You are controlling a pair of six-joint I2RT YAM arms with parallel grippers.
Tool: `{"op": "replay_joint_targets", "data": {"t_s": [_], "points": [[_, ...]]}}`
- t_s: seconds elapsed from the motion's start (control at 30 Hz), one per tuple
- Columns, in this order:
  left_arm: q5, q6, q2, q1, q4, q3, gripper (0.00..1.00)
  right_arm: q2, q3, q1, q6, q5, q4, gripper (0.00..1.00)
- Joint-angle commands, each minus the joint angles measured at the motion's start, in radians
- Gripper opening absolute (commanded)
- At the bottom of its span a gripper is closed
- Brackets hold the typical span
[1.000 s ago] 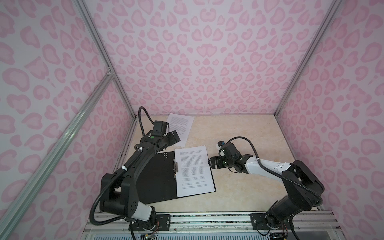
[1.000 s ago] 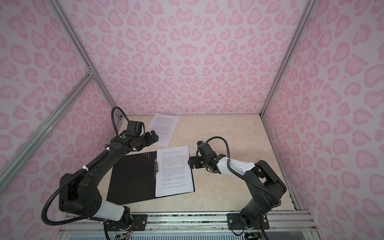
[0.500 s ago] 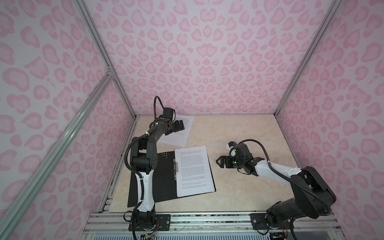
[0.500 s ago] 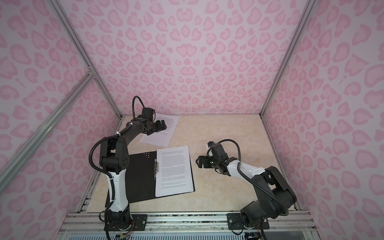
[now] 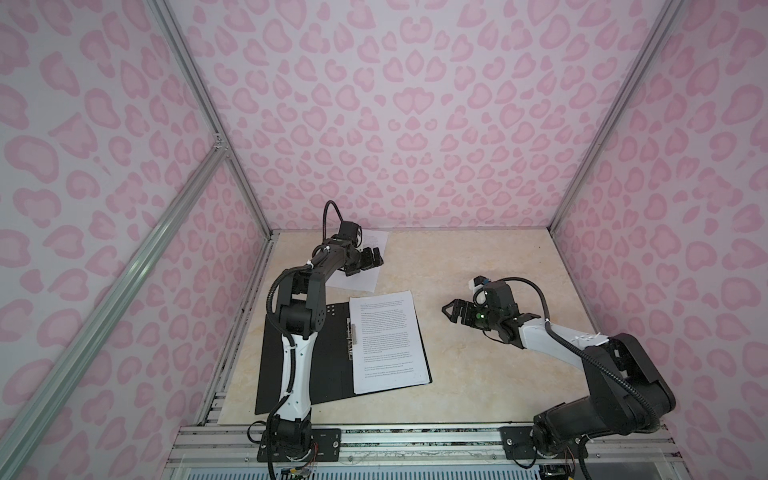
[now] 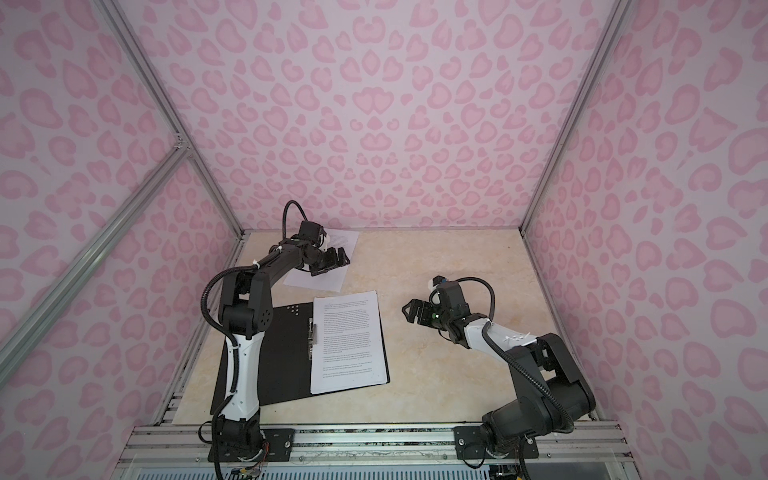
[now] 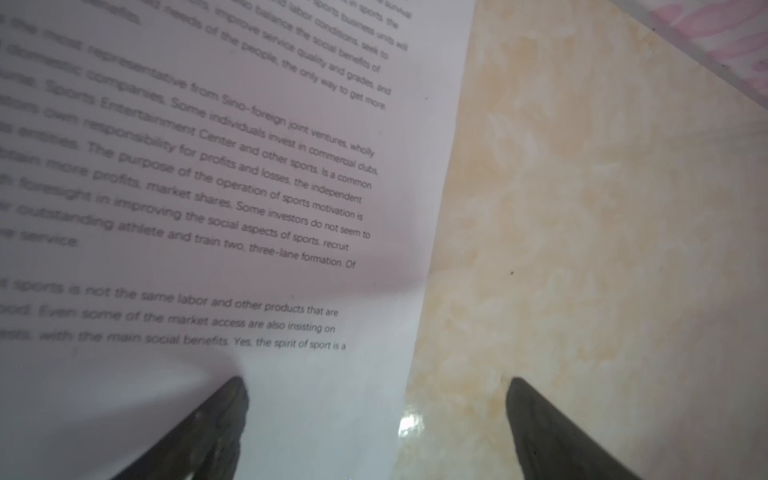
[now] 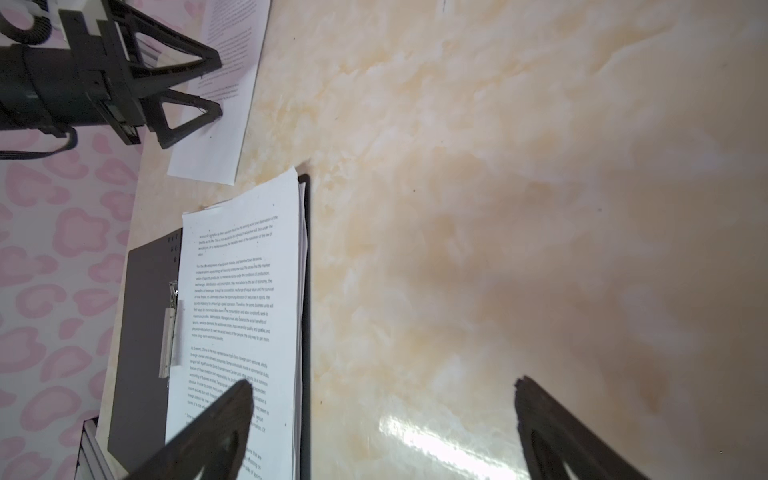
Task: Put the files into the folder
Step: 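Reach both grippers toward the last loose sheet farther from the robot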
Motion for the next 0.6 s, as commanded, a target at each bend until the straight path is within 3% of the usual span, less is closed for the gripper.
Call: {"op": "replay_joint_targets", "data": {"t_s": [0.0, 0.4, 0.57], "points": [[0.068, -0.009, 0.050, -0.031, -0.067, 0.020, 0.98, 0.030, 0.037, -0.003, 0.040, 0.008, 0.059, 0.97], [0.168, -0.023, 0.075, -0.169, -0.063, 0.101, 0.97, 0.218, 0.222, -0.026, 0.053, -0.027, 0.059, 0.91], [0.251, -0.071, 0.001, -0.159, -0.002, 0.100, 0.98, 0.304, 0.295, -0.025, 0.059, -0.055, 0.055, 0.87]]}}
